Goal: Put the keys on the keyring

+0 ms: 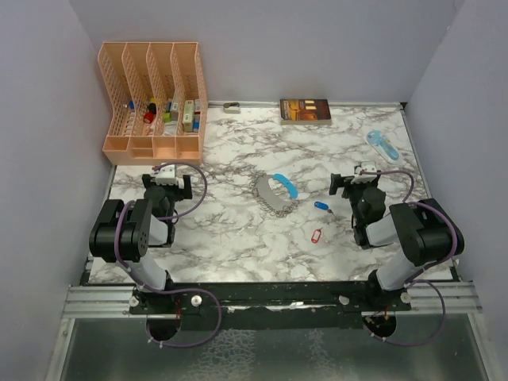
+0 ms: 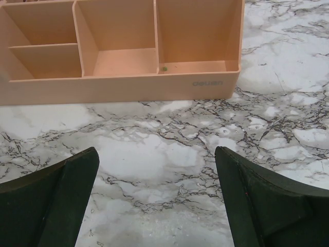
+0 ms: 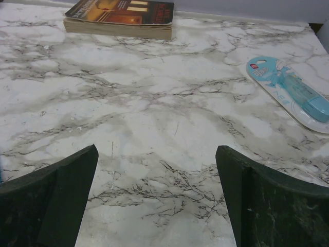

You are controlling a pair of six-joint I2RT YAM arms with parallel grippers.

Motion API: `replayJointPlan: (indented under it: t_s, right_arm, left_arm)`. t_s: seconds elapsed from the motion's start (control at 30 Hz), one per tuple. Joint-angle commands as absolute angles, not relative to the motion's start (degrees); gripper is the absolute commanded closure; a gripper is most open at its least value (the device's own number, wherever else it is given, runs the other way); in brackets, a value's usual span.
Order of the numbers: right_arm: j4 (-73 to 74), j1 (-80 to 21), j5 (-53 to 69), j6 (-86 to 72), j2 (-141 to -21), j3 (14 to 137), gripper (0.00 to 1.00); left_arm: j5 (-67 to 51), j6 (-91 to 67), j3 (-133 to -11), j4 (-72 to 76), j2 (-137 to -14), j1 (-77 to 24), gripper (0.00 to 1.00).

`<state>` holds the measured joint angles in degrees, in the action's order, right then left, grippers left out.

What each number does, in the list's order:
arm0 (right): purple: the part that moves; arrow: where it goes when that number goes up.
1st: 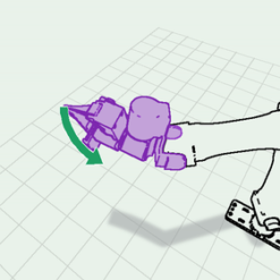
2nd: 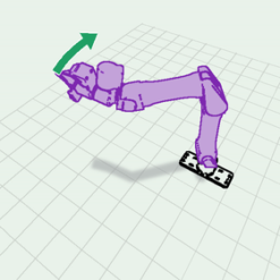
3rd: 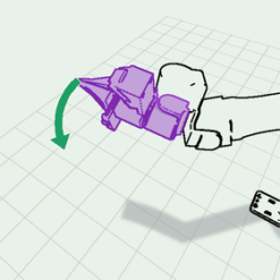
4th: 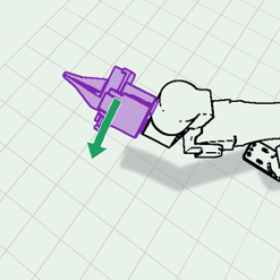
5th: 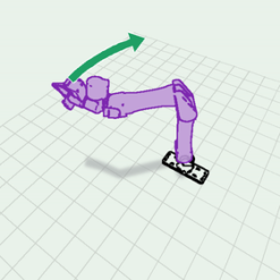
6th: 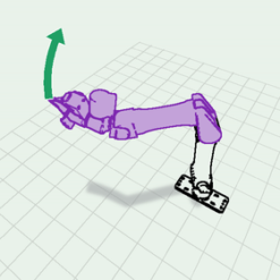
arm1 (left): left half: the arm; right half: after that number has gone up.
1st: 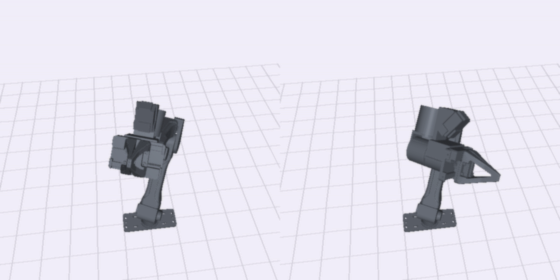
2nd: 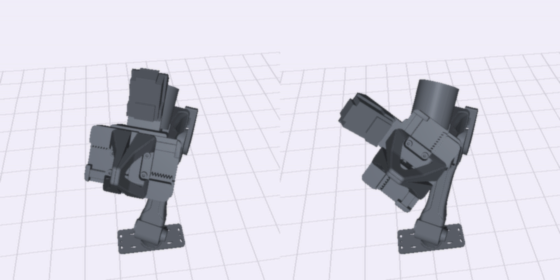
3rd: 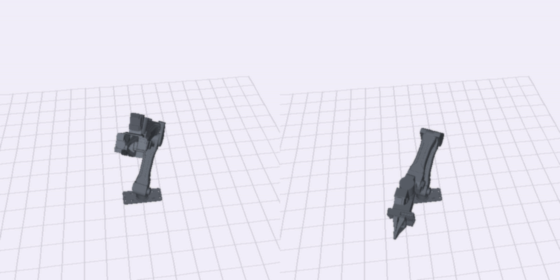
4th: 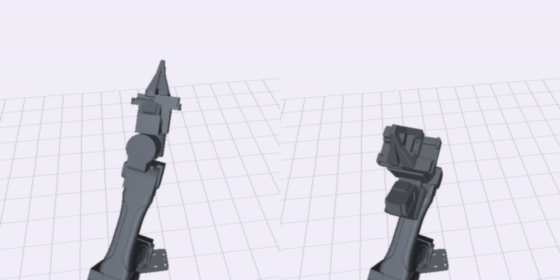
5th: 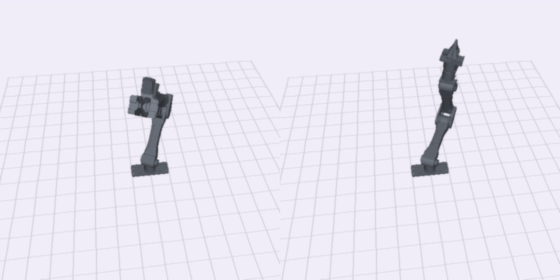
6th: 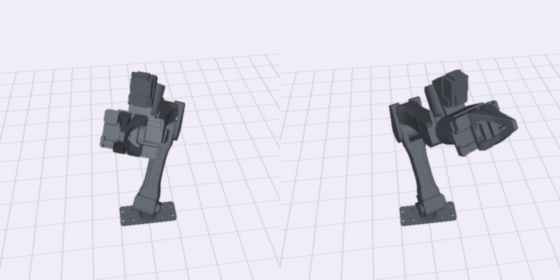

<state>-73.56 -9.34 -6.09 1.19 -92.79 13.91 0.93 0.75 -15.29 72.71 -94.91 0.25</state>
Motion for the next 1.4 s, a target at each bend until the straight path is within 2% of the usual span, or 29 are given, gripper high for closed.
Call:
replayJointPlan:
  t_s: [0.0,0.97,1.03,1.17,1.2,1.27,1.37]
  right_arm:
    - [-75.9,-9.1,-5.2,1.4,-93.3,13.4,0.01]
    - [-76.1,-9.1,-2.5,3.2,-91.7,12.8,0.01]
    - [-68.8,-9.1,-4.0,2.5,-88.0,14.6,0.0]
    - [-35.8,-9.1,-2.9,-2.0,-80.9,29.1,0.08]
    - [-29.5,-9.1,0.3,-3.4,-81.1,32.6,0.13]
    - [-17.3,-9.2,7.9,-5.6,-83.4,39.1,0.28]
    - [-5.7,-10.0,16.6,-8.1,-86.8,44.2,0.42]
  left_arm:
    - [1.9,1.0,-15.4,73.3,-94.0,0.3,0.01]
    - [1.9,1.0,-15.3,73.4,-94.1,0.3,0.01]
    - [1.9,0.9,-15.3,73.3,-94.0,0.3,0.01]
    - [1.9,0.9,-15.3,73.4,-94.1,0.3,0.01]
    - [1.9,1.0,-15.3,73.4,-94.0,0.3,0.01]
    - [1.9,0.9,-15.3,73.4,-94.0,0.3,0.01]
    - [1.9,1.0,-15.3,73.3,-94.1,0.3,0.01]
